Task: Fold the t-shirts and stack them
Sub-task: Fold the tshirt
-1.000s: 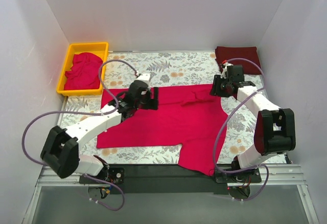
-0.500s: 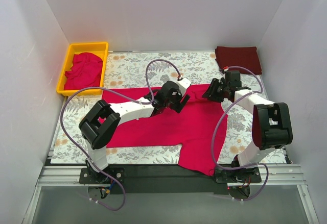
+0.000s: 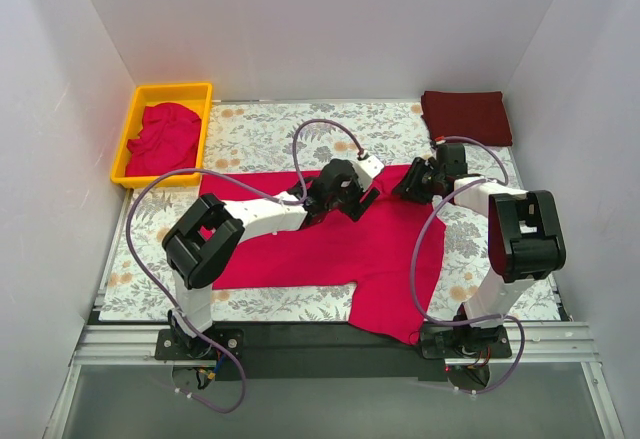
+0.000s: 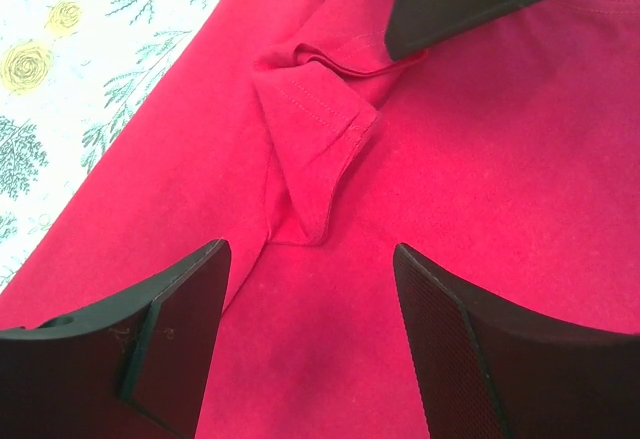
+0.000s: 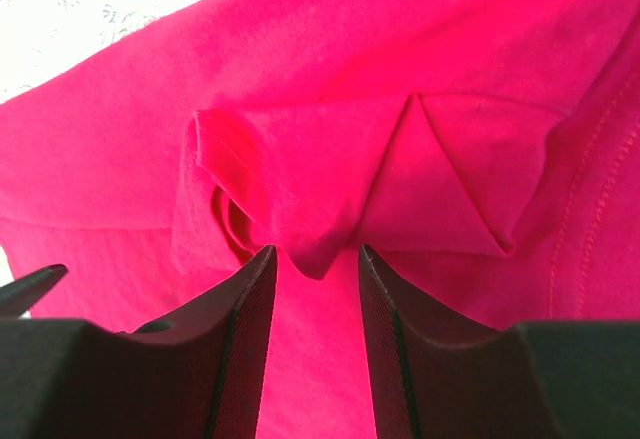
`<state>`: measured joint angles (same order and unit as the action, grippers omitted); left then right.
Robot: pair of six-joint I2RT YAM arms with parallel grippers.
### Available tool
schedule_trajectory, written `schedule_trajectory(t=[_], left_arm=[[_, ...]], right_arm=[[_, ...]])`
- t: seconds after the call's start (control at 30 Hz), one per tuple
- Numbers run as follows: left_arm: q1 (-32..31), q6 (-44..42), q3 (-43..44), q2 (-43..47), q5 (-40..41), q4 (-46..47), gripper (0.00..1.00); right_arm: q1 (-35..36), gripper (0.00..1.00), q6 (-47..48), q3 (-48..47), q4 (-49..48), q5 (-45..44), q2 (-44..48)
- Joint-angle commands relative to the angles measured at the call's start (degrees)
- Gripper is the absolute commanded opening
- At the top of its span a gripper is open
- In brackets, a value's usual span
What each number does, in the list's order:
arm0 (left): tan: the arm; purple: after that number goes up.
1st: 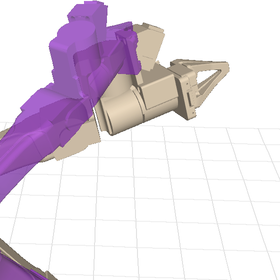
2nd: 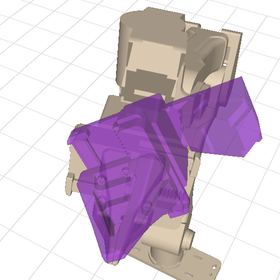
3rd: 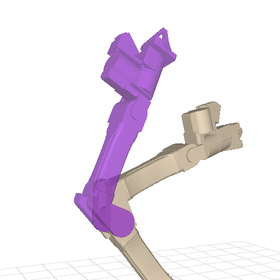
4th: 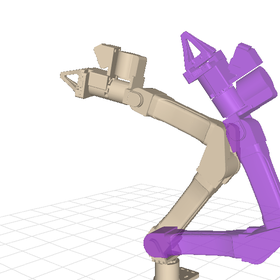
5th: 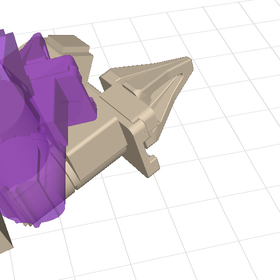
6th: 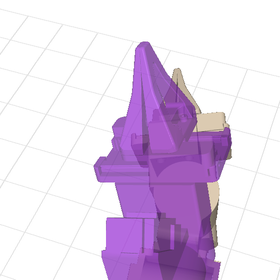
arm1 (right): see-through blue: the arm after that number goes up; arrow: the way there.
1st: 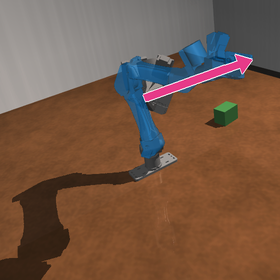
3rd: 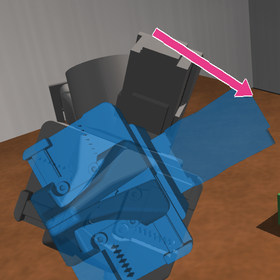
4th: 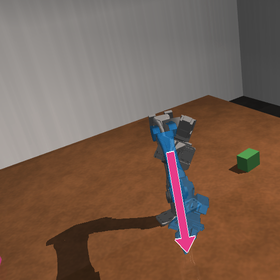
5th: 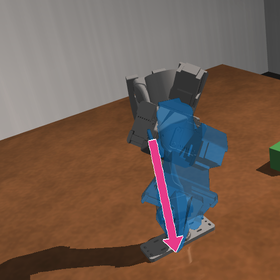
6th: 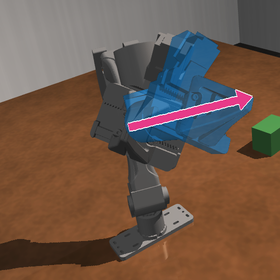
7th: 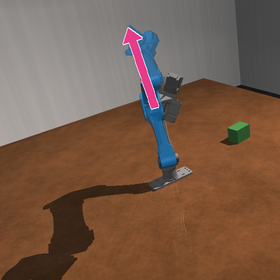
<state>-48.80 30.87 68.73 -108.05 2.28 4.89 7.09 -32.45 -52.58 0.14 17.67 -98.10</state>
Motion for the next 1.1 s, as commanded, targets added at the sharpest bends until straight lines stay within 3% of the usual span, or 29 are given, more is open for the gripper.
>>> schedule_trajectory(t=[0.0,0.27,0.3,0.37,0.57,0.87,1.07], left_arm=[[-0.5,-1.8,1.8,0.0,-0.8,1.5,0.65],[-1.0,-3.4,2.5,-1.3,-1.5,1.8,0.62],[-1.1,-4.2,2.5,-1.5,-1.8,1.9,0.61],[-1.3,-4.5,2.6,-1.8,-2.0,2.0,0.61],[-1.5,-6.6,2.5,-3.0,-2.2,3.6,0.61],[-2.7,-9.9,2.6,-5.9,0.1,8.3,0.58],[-5.3,-16.9,0.0,-8.7,6.9,19.2,0.57]], right_arm=[[-0.2,0.44,-1.3,-0.2,-3.4,1.2,-1.3],[-0.2,0.34,-2.0,-0.9,-4.3,2.3,-2.5],[-0.3,0.28,-2.0,-0.8,-4.3,2.4,-2.4],[-0.2,0.25,-1.9,-0.8,-4.3,2.5,-2.1],[-0.4,0.01,-1.6,-0.6,-4.2,2.5,0.2],[-0.9,0.01,-1.7,-1.3,-4.1,3.6,1.3],[-1.0,0.01,-2.0,-1.4,-4.1,4.5,1.5]])
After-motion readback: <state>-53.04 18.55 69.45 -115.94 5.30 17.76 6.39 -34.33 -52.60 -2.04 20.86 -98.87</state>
